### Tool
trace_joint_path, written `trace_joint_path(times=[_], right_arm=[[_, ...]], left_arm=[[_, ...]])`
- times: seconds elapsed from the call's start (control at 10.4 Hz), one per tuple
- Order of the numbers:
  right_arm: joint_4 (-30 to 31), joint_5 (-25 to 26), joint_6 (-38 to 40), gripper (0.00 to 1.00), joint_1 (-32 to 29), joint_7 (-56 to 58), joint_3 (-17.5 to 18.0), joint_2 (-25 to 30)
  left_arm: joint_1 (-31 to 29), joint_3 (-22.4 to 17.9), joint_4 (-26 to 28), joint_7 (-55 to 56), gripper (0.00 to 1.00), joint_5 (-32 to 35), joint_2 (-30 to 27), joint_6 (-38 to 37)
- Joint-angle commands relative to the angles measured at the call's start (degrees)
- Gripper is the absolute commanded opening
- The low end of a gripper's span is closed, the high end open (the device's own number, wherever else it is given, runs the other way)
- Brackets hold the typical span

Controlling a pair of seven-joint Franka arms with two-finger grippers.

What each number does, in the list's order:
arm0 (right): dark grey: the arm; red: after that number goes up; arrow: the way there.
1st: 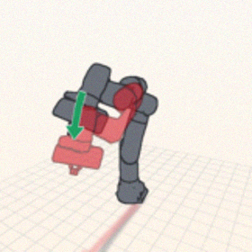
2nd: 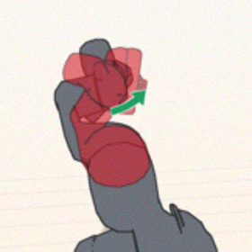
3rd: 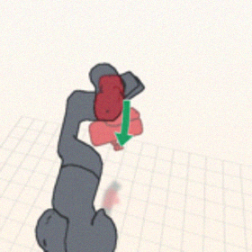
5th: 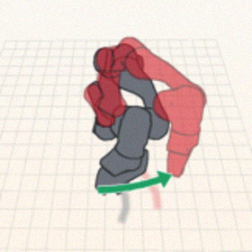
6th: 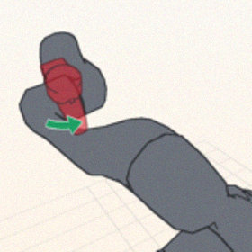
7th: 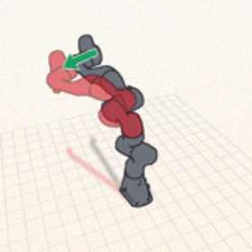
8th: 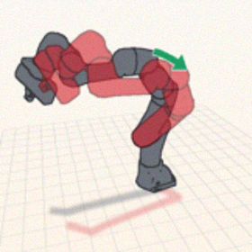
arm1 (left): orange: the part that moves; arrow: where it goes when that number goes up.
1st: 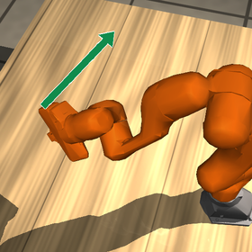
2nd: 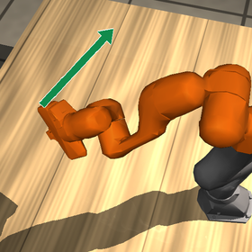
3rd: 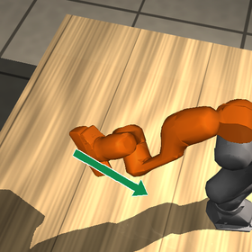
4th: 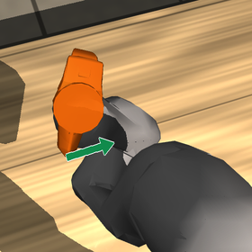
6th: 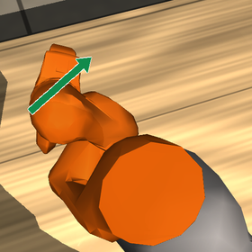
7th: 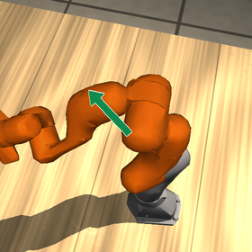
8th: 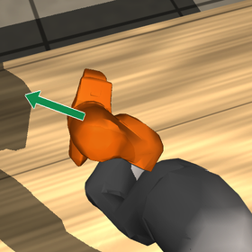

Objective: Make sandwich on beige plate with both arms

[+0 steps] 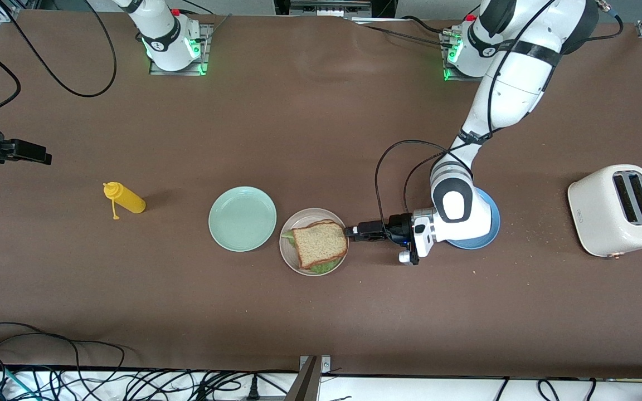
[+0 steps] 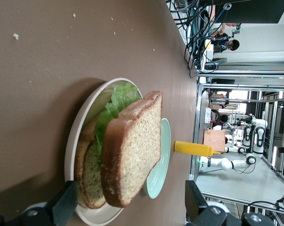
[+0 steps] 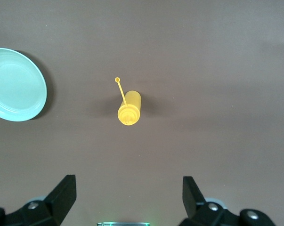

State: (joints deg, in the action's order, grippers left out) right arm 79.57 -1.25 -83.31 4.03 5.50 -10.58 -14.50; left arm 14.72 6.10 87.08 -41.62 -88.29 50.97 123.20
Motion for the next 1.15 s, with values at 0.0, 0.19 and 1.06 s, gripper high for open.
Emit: trace_joint_path(times=[0.0,0.19,1.06], right_arm=[[1.56,0.73,-0.71,1.0,0.1,-0.67,0.21,1.23],[1.56,0.73,-0.8,1.0,0.1,-0.67,0.21,1.23],[13.25,1.08,-12.84,1.0,0.19,-1.37,0.3,7.38]], left_arm=[[-0.31,-0.82,1.08,0.74,1.0,1.54,-1.31,0.37],[-1.53,-1.79,0.9,9.47,1.0,7.83,-3.58,0.29],[-10.41,-2.15,0.02,44.65,1.0,55.69,-15.36,-4.19]])
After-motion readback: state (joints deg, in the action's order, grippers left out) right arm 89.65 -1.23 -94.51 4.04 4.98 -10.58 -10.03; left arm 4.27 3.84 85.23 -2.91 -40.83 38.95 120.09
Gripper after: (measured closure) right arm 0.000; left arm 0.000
